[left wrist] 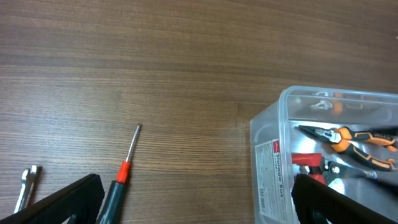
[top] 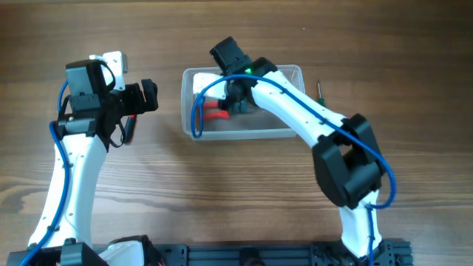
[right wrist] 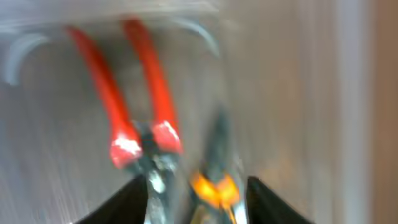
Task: Pack container
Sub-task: 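Carry the shears with the right gripper into the container and release, then grasp the green screwdriver with the right gripper, then place the green screwdriver into the container and withdraw the right gripper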
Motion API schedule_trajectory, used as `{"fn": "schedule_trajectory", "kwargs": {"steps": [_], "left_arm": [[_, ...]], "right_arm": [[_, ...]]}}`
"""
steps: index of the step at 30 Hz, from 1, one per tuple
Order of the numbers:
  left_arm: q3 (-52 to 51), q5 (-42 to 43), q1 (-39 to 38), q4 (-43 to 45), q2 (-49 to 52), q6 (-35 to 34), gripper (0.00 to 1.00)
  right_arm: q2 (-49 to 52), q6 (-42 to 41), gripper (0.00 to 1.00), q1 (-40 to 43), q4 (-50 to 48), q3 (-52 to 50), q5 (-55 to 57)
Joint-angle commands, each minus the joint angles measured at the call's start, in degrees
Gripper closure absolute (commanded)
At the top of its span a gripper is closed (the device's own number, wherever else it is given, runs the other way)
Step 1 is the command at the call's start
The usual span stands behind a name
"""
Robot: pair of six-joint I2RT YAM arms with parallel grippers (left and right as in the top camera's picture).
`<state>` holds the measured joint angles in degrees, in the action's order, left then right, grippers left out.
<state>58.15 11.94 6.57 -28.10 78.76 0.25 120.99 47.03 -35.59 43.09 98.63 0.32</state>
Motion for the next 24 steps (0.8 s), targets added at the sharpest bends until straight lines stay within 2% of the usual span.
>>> {"fn": "schedule_trajectory", "kwargs": {"steps": [1,6,9,13,14,18,20,21,24], "left_arm": [[1.1,1.1,0.4,0.1,0.3,-0.5,0.0],[1.1,1.1,0.4,0.1,0.3,-0.5,0.0],[1.1,1.1,0.4,0.1,0.3,-0.5,0.0],[1.1,1.1,0.4,0.1,0.3,-0.5,0.0],[1.1,1.1,0.4,0.1,0.3,-0.5,0.0],[1.1,1.1,0.4,0.1,0.3,-0.5,0.0],[1.1,1.1,0.4,0.1,0.3,-0.5,0.0],[1.1,1.1,0.4,0.1,0.3,-0.5,0.0],[1.1,1.1,0.4,0.1,0.3,-0.5,0.0]], "right_arm": [[-13.8,-19.3,0.43,4.8,1.5,1.7,8.9],[-24.7,-38.4,0.4,17.2,7.2,1.6,7.1],[-23.4,-50.9,0.37,26.1,12.3,-0.1,6.3],[-16.5,-58.2,0.42,33.2,14.8,-6.3,2.0],[-13.2,-58.1,0.45,34.1,15.0,-8.5,-1.9],[-5.5,-57.5,0.51,34.1,15.8,-11.6,-5.5],[-2.5,-55.0,0.52,34.1,15.4,-11.8,-5.5],[-1.2,-53.9,0.56,34.1,14.9,-11.8,-5.5],[1.4,-53.0,0.56,34.1,12.7,-12.1,-5.1]]}}
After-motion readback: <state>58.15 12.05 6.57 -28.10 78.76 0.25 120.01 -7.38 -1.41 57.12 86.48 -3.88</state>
